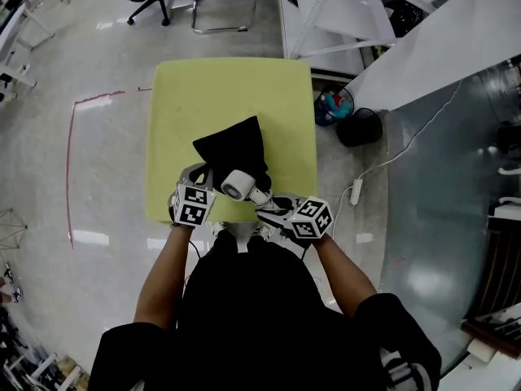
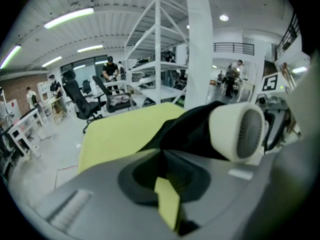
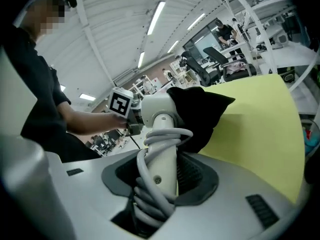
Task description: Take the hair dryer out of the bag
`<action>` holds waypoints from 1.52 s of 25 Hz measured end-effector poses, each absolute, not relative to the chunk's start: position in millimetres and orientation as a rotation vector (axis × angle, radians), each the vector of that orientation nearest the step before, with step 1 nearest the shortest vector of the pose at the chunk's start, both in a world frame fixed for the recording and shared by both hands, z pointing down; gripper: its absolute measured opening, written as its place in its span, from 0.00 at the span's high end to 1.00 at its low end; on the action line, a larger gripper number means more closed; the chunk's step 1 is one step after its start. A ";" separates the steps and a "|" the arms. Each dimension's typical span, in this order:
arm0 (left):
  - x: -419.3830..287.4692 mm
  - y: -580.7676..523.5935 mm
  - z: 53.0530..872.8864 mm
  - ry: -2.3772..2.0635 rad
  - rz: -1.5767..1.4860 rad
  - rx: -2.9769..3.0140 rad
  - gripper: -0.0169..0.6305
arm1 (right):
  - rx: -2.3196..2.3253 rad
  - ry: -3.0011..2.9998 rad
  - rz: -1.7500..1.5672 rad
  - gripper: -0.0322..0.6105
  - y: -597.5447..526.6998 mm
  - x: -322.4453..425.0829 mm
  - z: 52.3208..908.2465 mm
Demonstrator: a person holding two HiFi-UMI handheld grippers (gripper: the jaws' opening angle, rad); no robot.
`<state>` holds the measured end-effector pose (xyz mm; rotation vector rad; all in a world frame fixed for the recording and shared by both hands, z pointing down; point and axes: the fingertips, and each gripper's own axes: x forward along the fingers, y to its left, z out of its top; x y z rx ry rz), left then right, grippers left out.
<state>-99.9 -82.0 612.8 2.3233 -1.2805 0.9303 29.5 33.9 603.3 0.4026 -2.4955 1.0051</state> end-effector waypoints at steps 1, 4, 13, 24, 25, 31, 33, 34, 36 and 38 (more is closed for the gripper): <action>-98.1 -83.0 614.4 -1.271 0.915 2.325 0.94 | 0.380 -2.515 1.011 0.68 36.3 28.8 598.7; -89.4 -81.4 613.6 -1.238 0.839 2.327 0.94 | 0.323 -2.563 1.024 0.68 45.3 27.5 582.2; -63.0 -57.1 608.6 -1.096 0.656 2.382 0.81 | 0.346 -2.727 1.000 0.68 49.2 30.9 521.4; -58.5 -6.0 557.5 -1.089 0.512 2.478 0.55 | 0.667 -2.871 0.880 0.67 -15.0 40.5 480.5; -61.2 -8.8 546.4 -1.112 0.474 2.483 0.55 | 0.699 -2.882 0.865 0.67 -20.5 40.1 476.0; -83.5 -44.1 474.7 -1.342 0.240 2.513 0.64 | 0.899 -2.948 0.775 0.67 -50.6 37.3 442.1; -91.5 -57.8 452.1 -1.455 0.190 2.531 0.82 | 0.974 -2.957 0.702 0.67 -60.9 37.0 428.7; -94.1 -63.0 443.1 -1.495 0.174 2.538 0.89 | 1.014 -2.956 0.660 0.67 -65.5 36.9 422.4; -96.0 -71.1 429.0 -1.539 0.157 2.549 0.96 | 1.100 -2.946 0.567 0.67 -73.9 37.2 409.4; -95.6 -78.1 419.5 -1.576 0.174 2.548 0.96 | 1.185 -2.919 0.459 0.67 -81.0 39.3 397.2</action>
